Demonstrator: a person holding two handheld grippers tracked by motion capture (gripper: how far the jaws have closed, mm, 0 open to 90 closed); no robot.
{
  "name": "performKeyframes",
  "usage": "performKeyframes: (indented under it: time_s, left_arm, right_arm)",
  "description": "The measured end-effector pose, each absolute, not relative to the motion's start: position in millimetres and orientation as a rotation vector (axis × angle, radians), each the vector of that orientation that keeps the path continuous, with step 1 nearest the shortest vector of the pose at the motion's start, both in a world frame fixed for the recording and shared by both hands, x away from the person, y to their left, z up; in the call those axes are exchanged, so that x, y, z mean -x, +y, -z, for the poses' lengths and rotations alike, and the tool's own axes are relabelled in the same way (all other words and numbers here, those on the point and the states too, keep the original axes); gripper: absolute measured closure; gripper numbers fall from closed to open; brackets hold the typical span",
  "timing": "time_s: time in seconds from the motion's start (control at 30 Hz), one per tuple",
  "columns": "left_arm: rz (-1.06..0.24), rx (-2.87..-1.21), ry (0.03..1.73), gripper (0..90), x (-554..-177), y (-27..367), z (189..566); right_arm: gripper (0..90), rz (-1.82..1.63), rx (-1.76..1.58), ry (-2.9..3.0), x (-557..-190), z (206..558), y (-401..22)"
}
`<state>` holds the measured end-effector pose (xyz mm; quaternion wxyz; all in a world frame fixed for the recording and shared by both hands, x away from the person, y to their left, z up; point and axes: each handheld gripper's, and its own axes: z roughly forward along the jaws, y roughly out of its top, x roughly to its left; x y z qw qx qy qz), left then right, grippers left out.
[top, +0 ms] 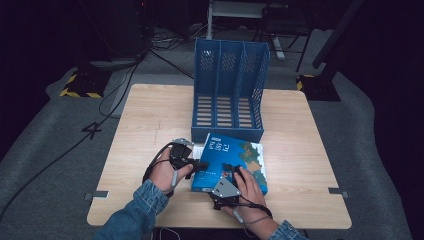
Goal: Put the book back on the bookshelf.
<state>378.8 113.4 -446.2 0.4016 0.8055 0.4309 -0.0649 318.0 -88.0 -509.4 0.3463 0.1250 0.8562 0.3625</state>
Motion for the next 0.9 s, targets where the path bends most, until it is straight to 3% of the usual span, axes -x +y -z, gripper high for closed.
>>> performKeyframes:
  time_s: [0.23, 0.67, 0.83, 0.9]
  left_arm:
    - [0.223, -1.998, 1.118, 83.1, -377.7, 117.0, 446.6]
    - [0.32, -1.937, 1.101, 83.2, -380.1, 114.9, 441.5]
    - [0.273, -1.944, 1.104, 80.4, -381.8, 116.1, 445.0]
    - [0.252, -1.931, 1.1, 71.3, -382.1, 116.7, 448.9]
  right_arm:
    - [0.0, -0.968, -0.305, 2.231, -319.0, 510.0, -82.5]
    - [0.0, -0.769, -0.276, 2.102, -322.0, 508.5, -70.4]
    - [0.0, -0.783, -0.285, 2.137, -326.8, 506.8, -72.3]
    - [1.5, -0.803, -0.312, 2.176, -331.9, 505.3, -74.7]
